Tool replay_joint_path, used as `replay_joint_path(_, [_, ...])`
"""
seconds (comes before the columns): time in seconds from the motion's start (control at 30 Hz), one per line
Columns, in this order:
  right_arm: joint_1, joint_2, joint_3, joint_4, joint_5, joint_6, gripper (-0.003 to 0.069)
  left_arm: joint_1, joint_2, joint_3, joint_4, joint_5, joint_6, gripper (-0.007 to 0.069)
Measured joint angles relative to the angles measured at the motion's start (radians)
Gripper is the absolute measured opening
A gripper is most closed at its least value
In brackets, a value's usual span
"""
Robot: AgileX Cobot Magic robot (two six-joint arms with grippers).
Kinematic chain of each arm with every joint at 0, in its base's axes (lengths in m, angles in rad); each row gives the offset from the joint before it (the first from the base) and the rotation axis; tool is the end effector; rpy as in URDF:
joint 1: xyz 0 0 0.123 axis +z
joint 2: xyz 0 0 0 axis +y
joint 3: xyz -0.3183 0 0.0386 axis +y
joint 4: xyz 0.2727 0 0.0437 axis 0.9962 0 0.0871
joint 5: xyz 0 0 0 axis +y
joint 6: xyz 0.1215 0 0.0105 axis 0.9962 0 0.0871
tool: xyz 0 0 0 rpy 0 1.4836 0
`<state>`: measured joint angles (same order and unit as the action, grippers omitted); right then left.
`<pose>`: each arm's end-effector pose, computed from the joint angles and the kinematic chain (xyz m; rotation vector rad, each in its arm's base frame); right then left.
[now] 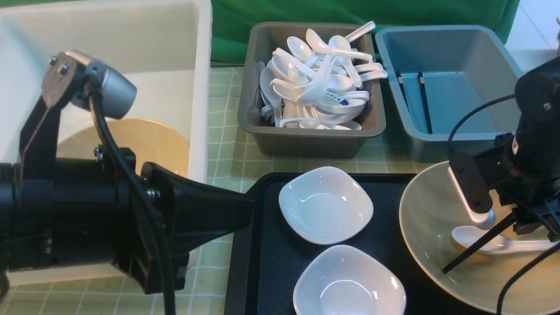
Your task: On green table put chopsticks spoon bowls plates into blue grey white boxes.
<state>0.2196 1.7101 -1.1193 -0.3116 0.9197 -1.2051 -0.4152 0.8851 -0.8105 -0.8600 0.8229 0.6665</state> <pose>0.3513 0.0479 0.2007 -2.2207 2.1649 -0.4673 0.1438 -0.1375 0.3597 0.7804 2.0413 -0.8761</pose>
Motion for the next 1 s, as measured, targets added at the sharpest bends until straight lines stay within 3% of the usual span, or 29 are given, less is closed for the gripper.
replay_joint_path(0.1, [0.000,0.010,-0.001,-0.004,-0.002,0.000,0.0335,0.000,0.000,0.000,0.000,0.005,-0.001,-0.0002])
replay_joint_path(0.3, [0.000,0.009,-0.017,-0.004,0.025,0.001,0.0090,0.000,0.000,0.000,0.000,0.010,-0.001,-0.0002])
replay_joint_path(0.7, [0.000,-0.162,-0.050,0.017,0.099,0.044,0.0092,0.000,0.000,0.000,0.000,0.000,0.004,-0.0002])
replay_joint_path(1.0, [-0.001,-0.135,-0.177,0.048,0.044,0.436,0.0092,0.000,0.001,0.000,-0.007,-0.243,0.082,-0.0002])
